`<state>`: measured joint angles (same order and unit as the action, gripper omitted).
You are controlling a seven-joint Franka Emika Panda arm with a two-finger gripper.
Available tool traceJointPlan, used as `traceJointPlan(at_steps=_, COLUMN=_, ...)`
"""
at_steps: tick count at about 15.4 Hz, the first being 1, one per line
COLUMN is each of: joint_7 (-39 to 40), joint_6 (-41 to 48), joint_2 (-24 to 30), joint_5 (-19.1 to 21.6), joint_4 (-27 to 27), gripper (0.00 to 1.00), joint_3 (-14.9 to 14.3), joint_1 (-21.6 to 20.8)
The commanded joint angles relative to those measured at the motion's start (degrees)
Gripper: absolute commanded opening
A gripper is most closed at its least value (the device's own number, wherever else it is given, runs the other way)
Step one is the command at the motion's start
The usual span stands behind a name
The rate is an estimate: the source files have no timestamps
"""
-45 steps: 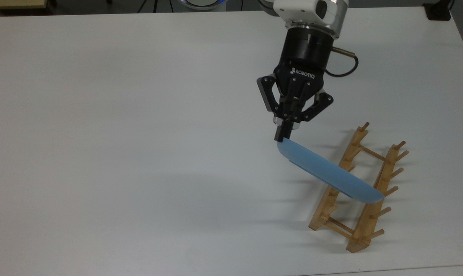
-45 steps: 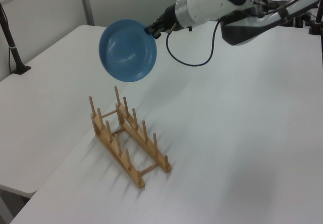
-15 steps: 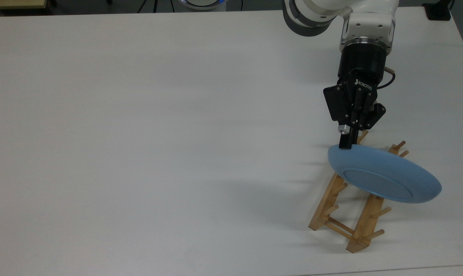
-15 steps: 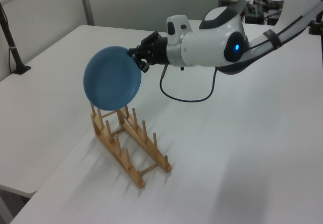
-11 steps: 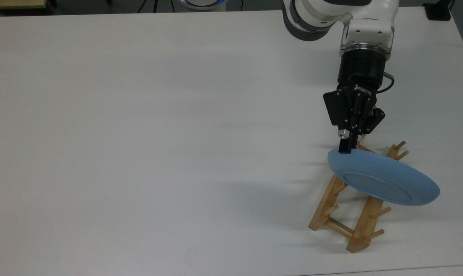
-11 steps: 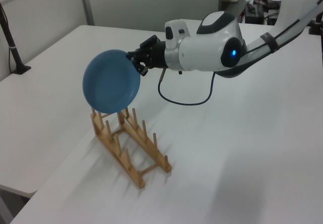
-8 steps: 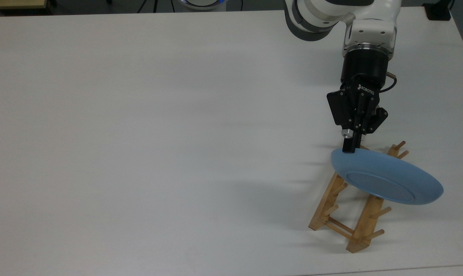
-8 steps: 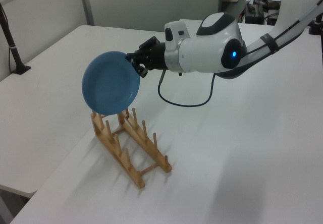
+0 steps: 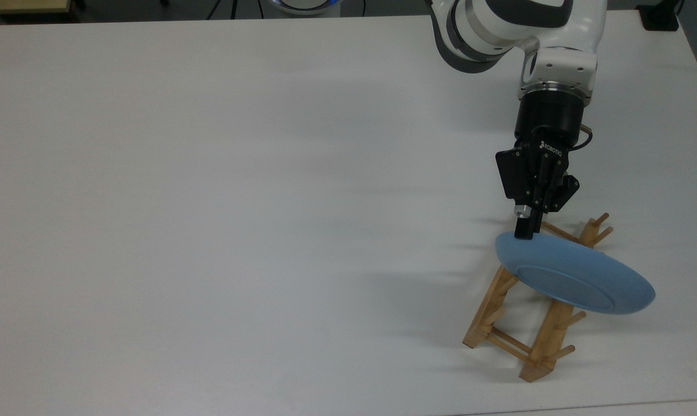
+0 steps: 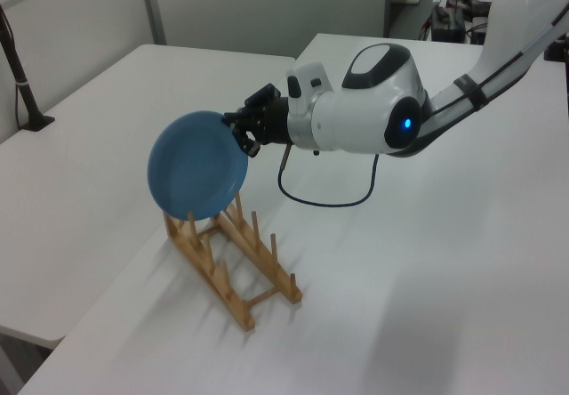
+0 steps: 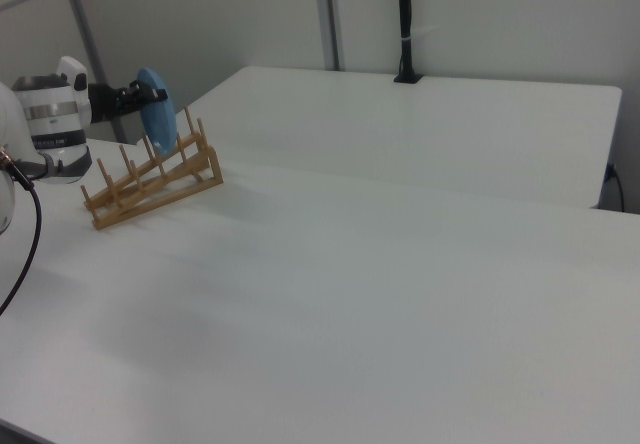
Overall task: Place plate in plate rack
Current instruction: 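Lower the plate edge-first between the rack pegs, then open the gripper to release the plate in the rack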
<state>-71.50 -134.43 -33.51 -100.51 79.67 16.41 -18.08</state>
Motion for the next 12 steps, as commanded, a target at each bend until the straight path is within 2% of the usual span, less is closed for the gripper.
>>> traceJointPlan(at_steps=1, joint_7=-1.63, joint_6=1.37, joint_2=-0.33, joint_5=-1.70, joint_4=-0.83, gripper=0.29, joint_3=-1.03, joint_1=-1.08)
traceJointPlan(at_steps=2, joint_7=-1.63, joint_6=1.37, joint_2=-0.33, joint_5=-1.62, joint_4=-0.83, gripper=0.40, joint_3=-1.12, joint_1=-1.08)
traceJointPlan(at_steps=4, joint_7=-1.63, joint_6=1.37, joint_2=-0.33, joint_5=-1.61, joint_4=-0.83, gripper=0.55, joint_3=-1.03, joint_1=-1.00)
traceJointPlan(at_steps=6, joint_7=-1.63, joint_6=1.37, joint_2=-0.33, joint_5=-1.61, joint_4=-0.83, gripper=0.62, joint_3=-1.12, joint_1=-0.99)
traceJointPlan(at_steps=10, joint_7=-1.54, joint_6=1.37, joint_2=0.19, joint_5=-1.09, joint_4=-0.83, gripper=0.62, joint_3=-1.03, joint_1=-0.91)
traceJointPlan(at_steps=12, joint_7=-1.54, joint_6=1.37, joint_2=0.72, joint_5=0.22, joint_4=-1.10, gripper=0.69, joint_3=-0.94, joint_1=-0.64)
